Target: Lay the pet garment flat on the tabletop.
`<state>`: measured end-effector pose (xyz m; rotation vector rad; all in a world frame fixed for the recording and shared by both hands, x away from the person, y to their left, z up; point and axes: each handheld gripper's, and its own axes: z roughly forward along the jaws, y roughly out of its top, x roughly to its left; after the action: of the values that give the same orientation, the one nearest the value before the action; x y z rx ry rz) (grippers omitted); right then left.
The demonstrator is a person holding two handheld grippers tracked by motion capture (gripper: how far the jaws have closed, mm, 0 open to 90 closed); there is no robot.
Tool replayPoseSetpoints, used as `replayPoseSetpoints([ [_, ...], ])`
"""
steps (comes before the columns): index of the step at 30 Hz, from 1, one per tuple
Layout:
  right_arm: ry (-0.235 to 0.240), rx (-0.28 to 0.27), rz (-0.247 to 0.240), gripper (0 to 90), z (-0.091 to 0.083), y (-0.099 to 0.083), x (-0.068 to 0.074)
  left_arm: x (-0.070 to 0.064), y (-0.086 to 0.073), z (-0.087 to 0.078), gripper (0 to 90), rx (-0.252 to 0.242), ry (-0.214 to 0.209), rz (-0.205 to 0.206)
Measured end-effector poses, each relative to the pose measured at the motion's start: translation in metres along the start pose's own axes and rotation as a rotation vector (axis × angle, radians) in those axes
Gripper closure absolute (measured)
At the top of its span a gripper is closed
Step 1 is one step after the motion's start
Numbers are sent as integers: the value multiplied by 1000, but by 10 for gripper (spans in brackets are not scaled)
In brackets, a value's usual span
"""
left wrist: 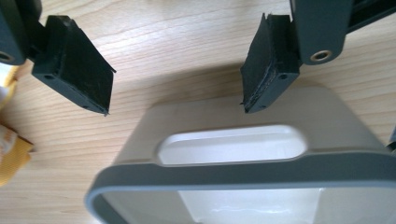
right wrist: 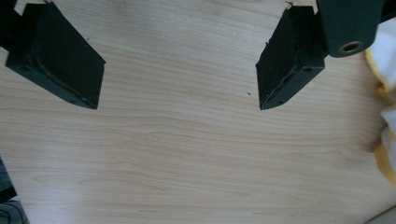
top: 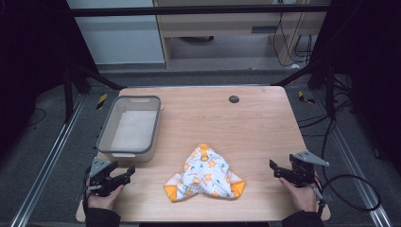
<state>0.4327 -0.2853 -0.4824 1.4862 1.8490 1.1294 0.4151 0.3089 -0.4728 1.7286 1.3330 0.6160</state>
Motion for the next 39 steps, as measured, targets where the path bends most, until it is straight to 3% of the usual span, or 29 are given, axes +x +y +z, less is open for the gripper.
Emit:
replayPoseSetpoints([
  [9,53,-29,-25,202,-12,2,11,-19,3,-6,245,-27,-53,57],
  [20,109,-36,-82,228,-13,15,21,-32,18,-12,255,-65,-107,69],
  [22,137,-63,-81,236,-13,23,22,-32,22,-14,275,-73,-126,69],
  [30,167,-93,-92,267,-13,48,31,-38,41,-13,317,-104,-152,74],
  [34,193,-109,-106,282,-11,63,44,-45,55,-8,320,-124,-166,94],
  [39,229,-119,-119,294,-4,76,62,-53,66,3,327,-125,-177,83],
])
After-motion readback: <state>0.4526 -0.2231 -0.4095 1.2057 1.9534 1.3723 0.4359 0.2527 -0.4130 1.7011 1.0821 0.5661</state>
